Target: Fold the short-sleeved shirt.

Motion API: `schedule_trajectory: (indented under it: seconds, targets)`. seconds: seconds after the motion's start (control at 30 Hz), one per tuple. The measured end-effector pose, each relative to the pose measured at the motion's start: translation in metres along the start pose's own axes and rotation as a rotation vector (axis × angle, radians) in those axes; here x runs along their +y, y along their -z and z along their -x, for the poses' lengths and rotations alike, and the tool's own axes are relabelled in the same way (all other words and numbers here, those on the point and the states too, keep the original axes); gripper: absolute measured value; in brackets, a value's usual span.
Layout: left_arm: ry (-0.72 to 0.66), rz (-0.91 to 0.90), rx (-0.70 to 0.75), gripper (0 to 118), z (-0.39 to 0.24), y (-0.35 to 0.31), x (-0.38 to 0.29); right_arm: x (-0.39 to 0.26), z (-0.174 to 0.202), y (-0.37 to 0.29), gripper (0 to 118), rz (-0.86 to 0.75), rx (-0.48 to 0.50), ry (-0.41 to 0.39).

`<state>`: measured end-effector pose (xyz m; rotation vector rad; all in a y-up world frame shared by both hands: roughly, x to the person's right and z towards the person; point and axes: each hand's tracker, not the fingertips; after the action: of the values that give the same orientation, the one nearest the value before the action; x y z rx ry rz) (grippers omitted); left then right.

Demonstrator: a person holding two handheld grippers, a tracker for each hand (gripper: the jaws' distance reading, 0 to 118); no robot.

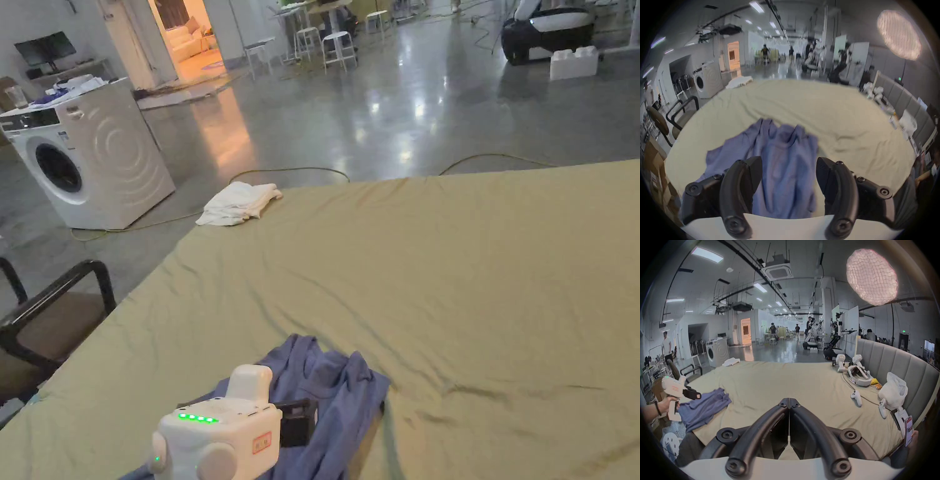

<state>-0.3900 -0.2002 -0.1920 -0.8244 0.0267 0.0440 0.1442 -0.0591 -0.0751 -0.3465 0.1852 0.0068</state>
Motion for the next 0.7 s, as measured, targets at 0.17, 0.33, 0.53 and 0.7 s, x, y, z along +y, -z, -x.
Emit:
schedule_trajectory:
  seconds: [0.17,0.33,0.53,0.7]
  targets:
    - [-0.063,0.149,0.031,80,0.028,0.079,-0.005,-0.013,0.000,0.019,0,0.094,-0.016,0.008]
    - [-0.169,0.183,0.018,76,0.040,0.108,-0.009,-0.026,-0.001,0.040,0,0.193,-0.048,-0.005]
    - [-0.142,0.199,0.068,7,0.036,0.109,-0.003,-0.031,-0.005,0.037,0,0.209,-0.017,0.049]
    - [-0.320,-0.004,-0.074,6,0.031,0.045,0.038,-0.036,-0.017,0.016,0,0.185,-0.007,0.073]
